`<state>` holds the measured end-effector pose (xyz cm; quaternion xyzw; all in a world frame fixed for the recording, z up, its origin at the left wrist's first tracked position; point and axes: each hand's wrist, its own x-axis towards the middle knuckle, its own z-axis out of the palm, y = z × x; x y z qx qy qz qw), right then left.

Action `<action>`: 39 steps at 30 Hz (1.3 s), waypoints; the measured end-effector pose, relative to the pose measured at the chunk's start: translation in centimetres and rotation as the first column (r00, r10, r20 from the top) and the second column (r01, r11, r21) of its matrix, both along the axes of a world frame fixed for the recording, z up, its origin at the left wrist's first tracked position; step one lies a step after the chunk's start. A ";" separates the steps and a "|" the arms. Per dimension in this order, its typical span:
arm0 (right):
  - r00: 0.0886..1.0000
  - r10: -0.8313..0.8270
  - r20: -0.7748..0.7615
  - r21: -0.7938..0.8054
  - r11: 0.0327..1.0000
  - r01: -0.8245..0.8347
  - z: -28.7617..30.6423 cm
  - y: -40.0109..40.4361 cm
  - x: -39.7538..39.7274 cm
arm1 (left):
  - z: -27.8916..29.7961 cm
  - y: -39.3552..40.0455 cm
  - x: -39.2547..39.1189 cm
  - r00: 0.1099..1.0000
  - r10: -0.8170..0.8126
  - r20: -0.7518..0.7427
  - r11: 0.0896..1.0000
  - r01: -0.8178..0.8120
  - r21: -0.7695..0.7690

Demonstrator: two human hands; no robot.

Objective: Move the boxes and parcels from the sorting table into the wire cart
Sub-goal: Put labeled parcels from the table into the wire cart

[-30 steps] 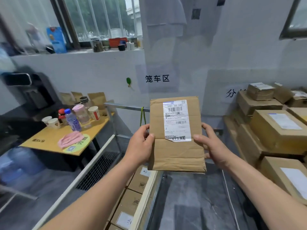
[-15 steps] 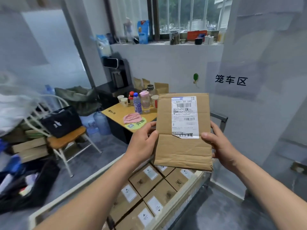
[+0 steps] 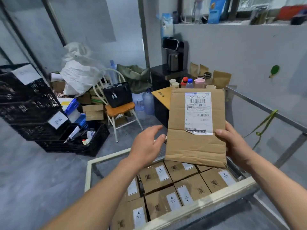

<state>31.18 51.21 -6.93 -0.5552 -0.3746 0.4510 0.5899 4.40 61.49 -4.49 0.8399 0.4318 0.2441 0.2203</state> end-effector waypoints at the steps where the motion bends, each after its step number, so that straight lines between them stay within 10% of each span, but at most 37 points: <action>1: 1.000 0.021 -0.005 0.000 1.000 -0.021 -0.3 0.9 -0.8 | -0.3 0.6 -1.1 1.000 0.016 -0.019 1.000 -0.016 0.007; 15: 0.981 0.186 0.054 -0.112 0.977 -0.179 -4.9 14.8 -17.9 | -5.5 12.8 -20.6 0.951 0.161 -0.265 0.983 -0.131 0.127; 39: 0.919 0.375 -0.120 -0.531 0.758 -0.379 -28.3 26.7 -29.5 | -27.1 19.9 -32.8 0.847 0.243 -0.472 0.904 -0.375 -0.207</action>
